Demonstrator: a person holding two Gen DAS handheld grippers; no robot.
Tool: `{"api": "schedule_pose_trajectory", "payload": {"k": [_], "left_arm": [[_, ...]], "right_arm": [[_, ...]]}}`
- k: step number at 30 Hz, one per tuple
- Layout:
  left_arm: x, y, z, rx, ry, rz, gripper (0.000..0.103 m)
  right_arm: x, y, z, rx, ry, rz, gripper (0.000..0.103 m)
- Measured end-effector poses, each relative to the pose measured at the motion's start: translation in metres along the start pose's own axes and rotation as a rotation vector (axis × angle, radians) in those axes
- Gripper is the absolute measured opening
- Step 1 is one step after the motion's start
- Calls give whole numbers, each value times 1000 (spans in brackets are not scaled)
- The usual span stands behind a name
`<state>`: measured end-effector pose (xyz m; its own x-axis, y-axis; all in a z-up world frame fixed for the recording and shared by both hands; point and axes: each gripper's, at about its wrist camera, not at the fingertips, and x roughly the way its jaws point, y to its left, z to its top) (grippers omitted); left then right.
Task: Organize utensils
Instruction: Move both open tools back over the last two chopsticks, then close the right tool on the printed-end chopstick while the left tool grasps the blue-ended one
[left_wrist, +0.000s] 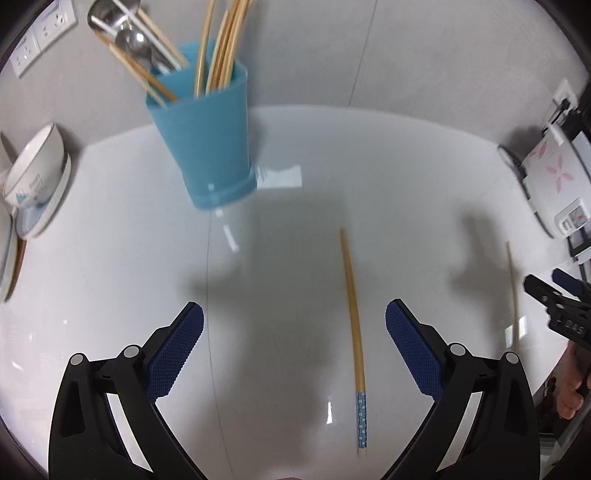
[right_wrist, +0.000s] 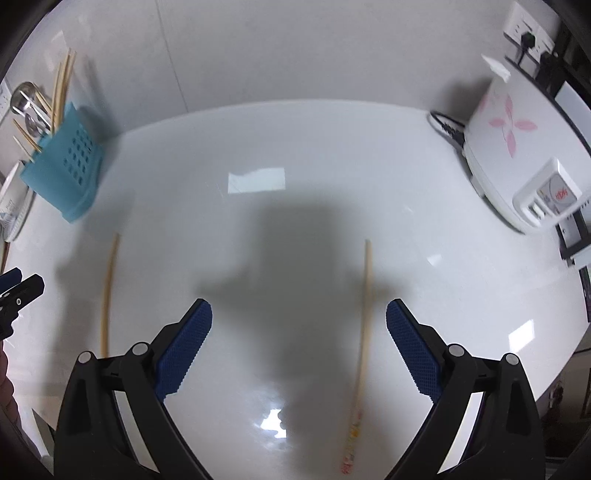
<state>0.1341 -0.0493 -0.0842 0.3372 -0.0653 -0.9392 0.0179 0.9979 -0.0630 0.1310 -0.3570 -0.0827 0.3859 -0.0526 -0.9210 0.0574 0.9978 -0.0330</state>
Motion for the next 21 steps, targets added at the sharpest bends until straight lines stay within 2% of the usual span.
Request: {"api": "schedule_pose_trajectory", "payload": {"k": [4, 11, 19, 21], "left_arm": [[18, -11, -13, -6, 76, -10, 97], [37, -27, -28, 8, 144, 14, 97], [51, -32, -41, 16, 204, 35, 97], [54, -34, -43, 16, 220, 42, 95]], "right_arm": [[8, -17, -13, 15, 64, -1, 91], [21, -35, -38, 50, 166, -6, 91], [33, -41, -59, 95, 220, -3, 91], [34, -43, -60, 98, 232, -13, 88]]}}
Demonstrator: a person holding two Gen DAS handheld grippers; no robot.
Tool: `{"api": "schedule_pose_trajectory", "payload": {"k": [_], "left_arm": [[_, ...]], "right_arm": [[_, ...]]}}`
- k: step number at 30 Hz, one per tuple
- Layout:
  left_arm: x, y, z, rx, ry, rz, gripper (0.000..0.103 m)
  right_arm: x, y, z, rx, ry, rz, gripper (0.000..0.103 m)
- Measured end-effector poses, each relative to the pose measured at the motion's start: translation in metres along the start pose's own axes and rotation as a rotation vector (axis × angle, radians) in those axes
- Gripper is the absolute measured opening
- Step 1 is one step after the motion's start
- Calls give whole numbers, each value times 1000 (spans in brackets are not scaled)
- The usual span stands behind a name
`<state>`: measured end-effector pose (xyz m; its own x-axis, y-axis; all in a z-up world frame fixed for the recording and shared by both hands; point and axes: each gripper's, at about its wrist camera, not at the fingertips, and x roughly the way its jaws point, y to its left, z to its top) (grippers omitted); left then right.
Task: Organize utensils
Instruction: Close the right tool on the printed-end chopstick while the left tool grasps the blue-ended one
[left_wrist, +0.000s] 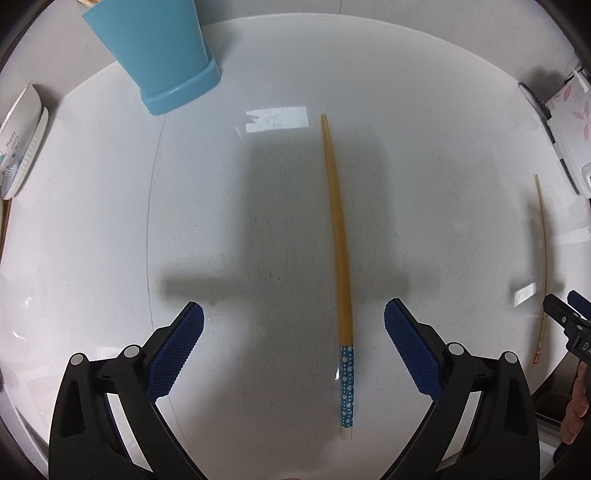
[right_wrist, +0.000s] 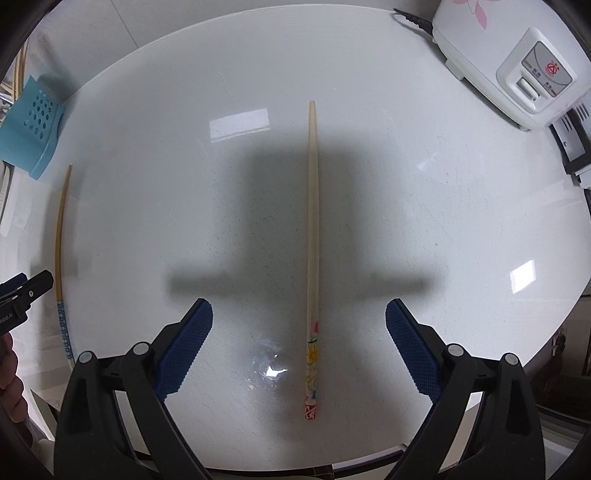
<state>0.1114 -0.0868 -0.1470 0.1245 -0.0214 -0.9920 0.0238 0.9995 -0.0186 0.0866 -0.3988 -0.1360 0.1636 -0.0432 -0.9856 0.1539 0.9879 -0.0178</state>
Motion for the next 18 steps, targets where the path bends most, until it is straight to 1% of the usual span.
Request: {"api": "schedule_pose_trajectory", "payload": {"k": [3, 5, 6, 7, 8, 10, 11, 12, 13, 14, 15, 17, 18], "left_arm": [[4, -5, -6, 10, 14, 10, 90], [6, -8, -3, 18, 24, 11, 87], [7, -9, -4, 21, 29, 10, 86], [8, -11, -5, 24, 34, 11, 83], [9, -13, -5, 28, 39, 12, 79], [11, -15, -7, 32, 53, 18, 72], [12, -16, -8, 34, 62, 17, 69], [13, -17, -9, 36, 67, 12, 68], [13, -17, -9, 36, 70, 13, 65], [13, -19, -8, 37, 72, 14, 59], [12, -20, -8, 40, 75, 14, 55], [11, -24, -6, 50, 83, 16, 40], [11, -24, -5, 54, 90, 16, 35]], "right_arm": [[0, -1, 1, 2, 7, 0, 80], [0, -2, 1, 1, 12, -6, 75], [1, -2, 1, 0, 20, -11, 70], [2, -2, 0, -3, 29, -12, 66], [3, -2, 0, -6, 35, -12, 64], [5, -1, 0, -14, 49, -14, 52], [6, -2, 0, -17, 56, -15, 50], [8, -2, 0, -21, 66, -14, 43], [9, -4, 2, -23, 71, -12, 34], [10, -4, 2, -25, 76, -9, 30], [11, -4, 1, -27, 81, -7, 24], [11, -3, 2, -29, 87, -7, 23], [11, -2, 2, -33, 89, -9, 22]]}}
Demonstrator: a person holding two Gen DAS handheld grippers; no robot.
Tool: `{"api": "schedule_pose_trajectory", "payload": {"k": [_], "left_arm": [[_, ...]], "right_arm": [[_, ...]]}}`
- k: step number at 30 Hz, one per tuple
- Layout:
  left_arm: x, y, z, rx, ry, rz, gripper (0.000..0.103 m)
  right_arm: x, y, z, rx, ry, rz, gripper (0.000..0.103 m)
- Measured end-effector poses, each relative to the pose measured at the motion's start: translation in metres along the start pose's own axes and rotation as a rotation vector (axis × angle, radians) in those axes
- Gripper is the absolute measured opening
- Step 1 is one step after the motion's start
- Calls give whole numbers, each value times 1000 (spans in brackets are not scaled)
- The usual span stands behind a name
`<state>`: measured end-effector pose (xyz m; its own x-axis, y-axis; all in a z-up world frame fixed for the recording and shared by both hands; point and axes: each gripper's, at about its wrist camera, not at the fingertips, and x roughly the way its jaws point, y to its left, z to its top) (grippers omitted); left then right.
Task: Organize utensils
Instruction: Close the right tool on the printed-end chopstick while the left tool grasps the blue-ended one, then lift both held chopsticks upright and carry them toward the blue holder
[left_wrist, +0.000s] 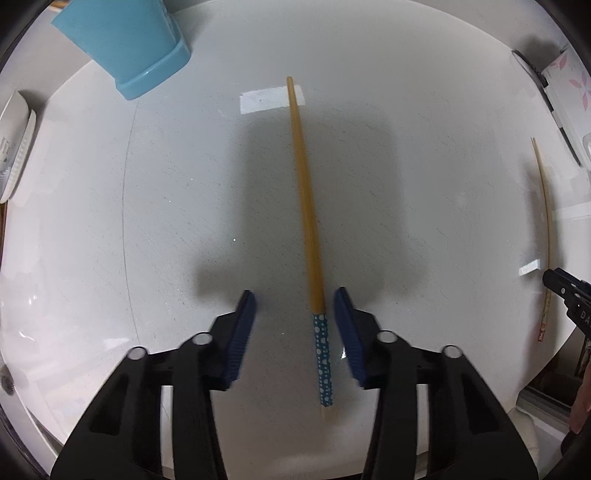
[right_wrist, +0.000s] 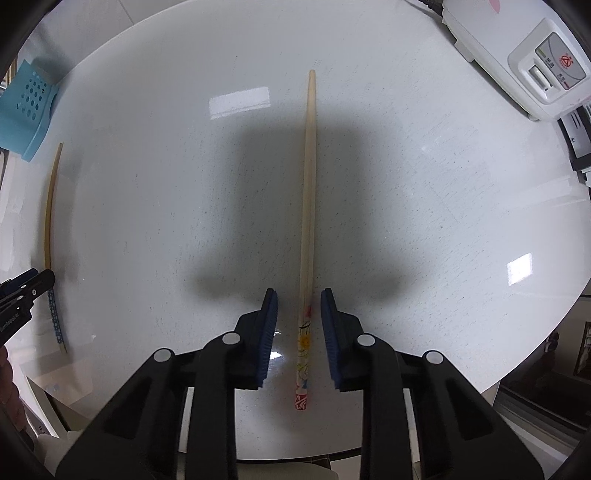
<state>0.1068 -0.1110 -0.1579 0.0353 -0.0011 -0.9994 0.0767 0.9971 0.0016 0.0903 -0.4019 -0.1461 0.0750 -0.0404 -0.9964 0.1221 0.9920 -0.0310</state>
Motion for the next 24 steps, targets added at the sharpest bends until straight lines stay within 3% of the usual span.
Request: {"api": "schedule_pose_trajectory", "payload": {"k": [2, 3, 9, 16, 24], "left_arm": [[-1, 1, 0, 6, 14, 3, 11], [2, -4, -2, 6, 15, 1, 8], [1, 2, 0, -6, 16, -38, 7], [-6, 19, -1, -8, -11, -41, 7], [-30, 20, -6, -14, -71, -54, 7]], "right_arm": [[0, 2, 0, -10, 9, -1, 18], [0, 3, -1, -13, 14, 1, 9], [0, 17, -4, -37, 10, -20, 6], [-2, 7, -5, -37, -8, 8, 6], [-20, 2, -13, -13, -86, 65, 6]]}}
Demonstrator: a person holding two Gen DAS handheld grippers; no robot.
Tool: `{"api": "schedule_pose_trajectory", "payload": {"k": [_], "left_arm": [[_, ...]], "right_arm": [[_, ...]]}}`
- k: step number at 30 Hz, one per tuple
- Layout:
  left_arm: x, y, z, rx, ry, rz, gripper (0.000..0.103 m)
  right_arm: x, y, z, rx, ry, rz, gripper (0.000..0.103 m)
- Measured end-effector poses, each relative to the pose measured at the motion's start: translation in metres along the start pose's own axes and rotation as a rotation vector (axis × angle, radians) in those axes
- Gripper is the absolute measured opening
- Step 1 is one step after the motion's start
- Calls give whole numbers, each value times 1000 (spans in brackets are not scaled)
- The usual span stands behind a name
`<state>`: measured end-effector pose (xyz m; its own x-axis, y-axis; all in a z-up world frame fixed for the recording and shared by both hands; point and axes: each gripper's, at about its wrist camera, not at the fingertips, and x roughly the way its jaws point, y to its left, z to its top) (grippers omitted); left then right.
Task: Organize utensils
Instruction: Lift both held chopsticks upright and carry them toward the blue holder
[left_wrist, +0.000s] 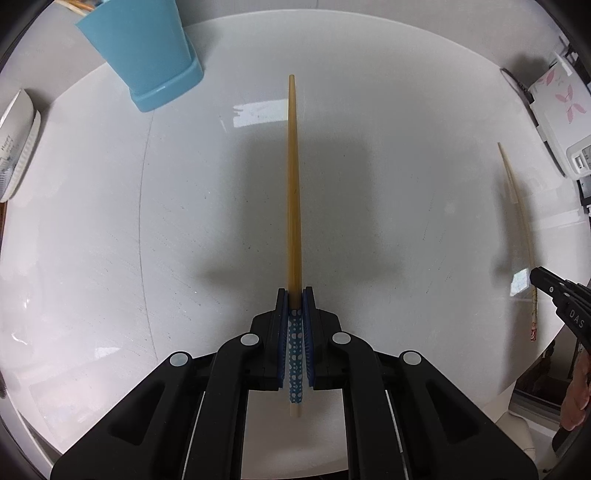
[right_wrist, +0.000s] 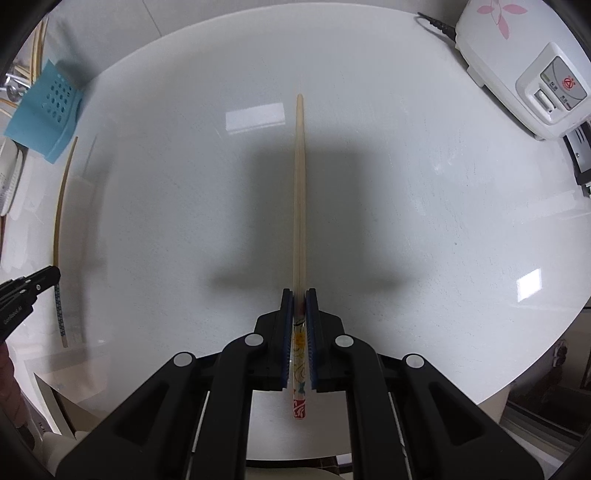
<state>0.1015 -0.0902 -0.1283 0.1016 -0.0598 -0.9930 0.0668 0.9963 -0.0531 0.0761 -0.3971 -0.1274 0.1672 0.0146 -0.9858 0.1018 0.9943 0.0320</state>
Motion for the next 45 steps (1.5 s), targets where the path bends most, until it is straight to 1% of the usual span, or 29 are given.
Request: {"api": "schedule_pose_trajectory", "payload": {"k": [2, 4, 7, 10, 11, 14, 15, 17, 21, 22, 26, 36, 45], "left_arm": [[-4, 1, 3, -3, -13, -6, 7], [-15, 0, -1, -9, -32, -10, 7], [-23, 6, -2, -10, -68, -18, 7], [-32, 10, -4, -13, -102, -23, 7], [-34, 17, 4, -12, -106, -30, 7], [-41, 22, 5, -9, -143, -33, 7], [-45, 23, 2, -8, -157, -41, 7], [-52, 29, 0, -2, -184, -42, 7], [-60, 39, 5, -6, -222, -65, 7], [-61, 34, 10, -7, -230, -67, 7], [-67, 41, 14, -9, -277, -84, 7], [-99, 55, 16, 1, -404, -83, 7], [-116, 74, 24, -1, -481, -71, 7]], "right_arm": [[-5, -2, -1, 19, -19, 37, 6], [-11, -2, -1, 33, -48, 69, 6], [-17, -1, -2, 32, -83, 86, 6], [-32, 9, -4, 24, -121, 108, 6], [-36, 10, -5, 26, -138, 114, 6], [-49, 17, 0, 25, -182, 123, 6], [-46, 30, 4, 23, -190, 127, 6], [-52, 36, 6, 10, -213, 134, 6], [-64, 50, 13, 7, -265, 148, 6], [-67, 53, 14, 3, -277, 147, 6], [-79, 64, 19, -16, -324, 151, 6], [-105, 91, 31, -56, -423, 170, 6], [-123, 119, 38, -80, -492, 194, 6]]}}
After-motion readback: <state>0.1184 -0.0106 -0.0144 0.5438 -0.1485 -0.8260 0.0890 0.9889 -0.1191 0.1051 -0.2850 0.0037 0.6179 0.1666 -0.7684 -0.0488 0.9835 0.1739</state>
